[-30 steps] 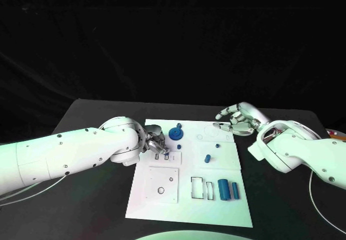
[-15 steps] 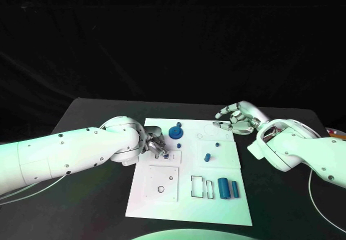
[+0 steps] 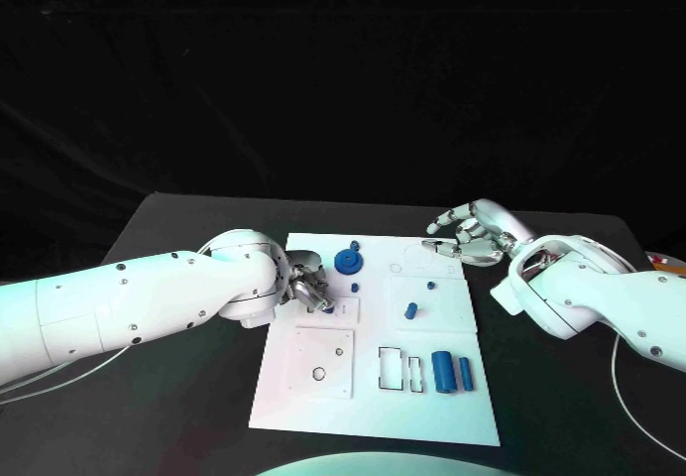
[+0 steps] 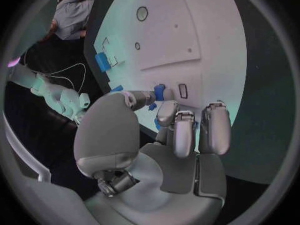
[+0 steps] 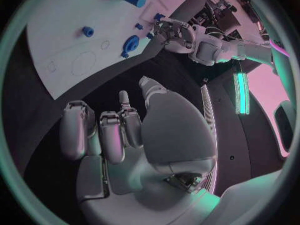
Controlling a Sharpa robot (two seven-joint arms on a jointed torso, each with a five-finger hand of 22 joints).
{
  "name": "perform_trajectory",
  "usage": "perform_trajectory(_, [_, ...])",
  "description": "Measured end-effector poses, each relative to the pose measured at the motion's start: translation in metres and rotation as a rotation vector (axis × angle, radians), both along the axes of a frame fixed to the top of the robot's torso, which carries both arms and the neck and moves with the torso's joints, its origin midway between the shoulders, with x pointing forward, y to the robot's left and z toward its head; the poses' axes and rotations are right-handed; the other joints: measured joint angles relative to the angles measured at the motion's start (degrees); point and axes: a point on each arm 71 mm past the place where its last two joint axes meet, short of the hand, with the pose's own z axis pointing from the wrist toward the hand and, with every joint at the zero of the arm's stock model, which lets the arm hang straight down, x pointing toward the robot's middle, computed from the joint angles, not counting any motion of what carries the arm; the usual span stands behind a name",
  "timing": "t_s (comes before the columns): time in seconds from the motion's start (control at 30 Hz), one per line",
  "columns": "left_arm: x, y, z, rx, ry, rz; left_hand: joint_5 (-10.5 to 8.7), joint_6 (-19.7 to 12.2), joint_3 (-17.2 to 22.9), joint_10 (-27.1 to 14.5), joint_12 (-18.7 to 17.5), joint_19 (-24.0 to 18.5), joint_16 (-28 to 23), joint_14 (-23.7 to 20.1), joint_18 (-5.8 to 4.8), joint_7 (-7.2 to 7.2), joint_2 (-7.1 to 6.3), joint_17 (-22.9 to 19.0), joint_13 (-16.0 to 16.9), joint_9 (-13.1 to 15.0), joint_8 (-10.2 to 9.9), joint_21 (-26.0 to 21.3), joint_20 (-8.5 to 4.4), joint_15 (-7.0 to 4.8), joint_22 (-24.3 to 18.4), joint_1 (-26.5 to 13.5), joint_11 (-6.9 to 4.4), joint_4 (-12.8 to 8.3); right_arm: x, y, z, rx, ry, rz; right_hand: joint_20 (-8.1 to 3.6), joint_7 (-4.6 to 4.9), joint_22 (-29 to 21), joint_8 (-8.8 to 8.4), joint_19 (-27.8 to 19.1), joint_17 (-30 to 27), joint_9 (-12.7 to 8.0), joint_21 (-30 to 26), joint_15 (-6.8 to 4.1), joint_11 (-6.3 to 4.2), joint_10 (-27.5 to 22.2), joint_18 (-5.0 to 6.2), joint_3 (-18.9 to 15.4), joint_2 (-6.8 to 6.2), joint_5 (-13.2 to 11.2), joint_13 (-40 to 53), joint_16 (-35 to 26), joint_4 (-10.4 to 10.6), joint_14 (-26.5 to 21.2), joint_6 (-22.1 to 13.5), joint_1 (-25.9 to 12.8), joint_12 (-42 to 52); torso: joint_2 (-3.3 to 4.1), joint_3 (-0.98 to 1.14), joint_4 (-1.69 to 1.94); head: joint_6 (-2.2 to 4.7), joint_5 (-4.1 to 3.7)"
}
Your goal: Assemble the parts on the task board
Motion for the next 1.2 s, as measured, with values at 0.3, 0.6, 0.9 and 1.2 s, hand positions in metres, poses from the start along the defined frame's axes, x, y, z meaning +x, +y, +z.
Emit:
perform_trajectory(0.3, [0.0007, -0.0004, -0.0003, 0.005, 0.004, -0.003, -0.01, 0.0, 0.0, 0.0, 0.0, 0.0, 0.0, 0.0, 0.01, 0.0, 0.04, 0.0, 0.0, 1.2, 0.0, 0.0, 0.0, 0.0, 0.0, 0.0, 0.01, 0.0, -0.0001, -0.0001, -0.0006, 0.0, 0.001, -0.001, 0.0, 0.0, 0.0, 0.0, 0.0, 0.0, 0.0, 0.0, 0.0, -0.21, -0.2, 0.0, 0.0, 0.0, 0.0, 0.0, 0.0, 0.0, 0.0, 0.0, 0.0, 0.0, -0.03, 0.02, 0.0, 0.0, -0.04])
perform_trajectory(0.6, [0.0021, -0.0029, -0.0006, 0.008, 0.008, -0.007, -0.02, 0.0, 0.2, 0.1, 0.0, 0.2, 0.0, 0.0, 0.01, 0.0, 0.05, 0.0, 0.0, 7.7, 0.0, 0.0, -0.21, 0.0, 0.0, 0.0, -0.11, 0.2, -0.0002, -0.0006, -0.0009, -0.001, 0.002, -0.001, 0.0, 0.0, 0.0, 0.0, 0.0, 0.0, 0.0, 0.0, 0.0, -0.21, -0.2, 0.0, 0.0, 0.0, 0.0, 0.0, 0.0, 0.0, 0.0, 0.0, 0.0, 0.0, 0.02, 0.02, 0.0, -0.14, -0.08])
perform_trajectory(0.9, [0.0036, -0.0035, -0.0022, 0.015, 0.017, -0.006, -0.13, 0.8, 0.2, 1.4, 1.1, 1.1, 0.0, 0.0, 0.01, -0.41, 0.26, 0.0, 1.2, 8.4, 0.0, 0.4, -0.3, -0.43, 0.0, -1.7, -0.64, 0.2, -0.0003, -0.001, -0.0016, -0.001, 0.004, -0.002, 0.0, 0.0, 0.0, -0.01, 0.0, 0.0, 0.0, 0.0, 0.0, -0.21, -0.2, 0.0, -0.2, 0.0, 0.2, 0.0, 0.0, 0.2, 0.0, 0.0, 0.0, 0.0, 0.02, 0.04, -0.02, -0.44, -0.14])
perform_trajectory(1.2, [0.0048, -0.0029, -0.0034, 0.021, 0.023, 0.001, -0.41, 3.1, 0.1, 2.1, 1.4, 1.8, 0.0, 0.0, 0.02, -2.23, 0.33, 0.0, 1.8, 8.7, 0.0, 0.7, -0.52, -0.84, 0.0, -4.2, -1.25, 0.1, -0.0004, -0.0013, -0.0023, -0.001, 0.005, -0.003, 0.0, 0.0, 0.0, -0.01, 0.0, 0.0, 0.0, -0.2, 0.0, -0.21, -0.2, 0.0, -0.3, 0.26, 0.2, 0.0, 0.0, 0.3, 0.0, 0.0, -0.3, 0.0, 0.01, 0.03, -0.02, -0.48, -0.15])
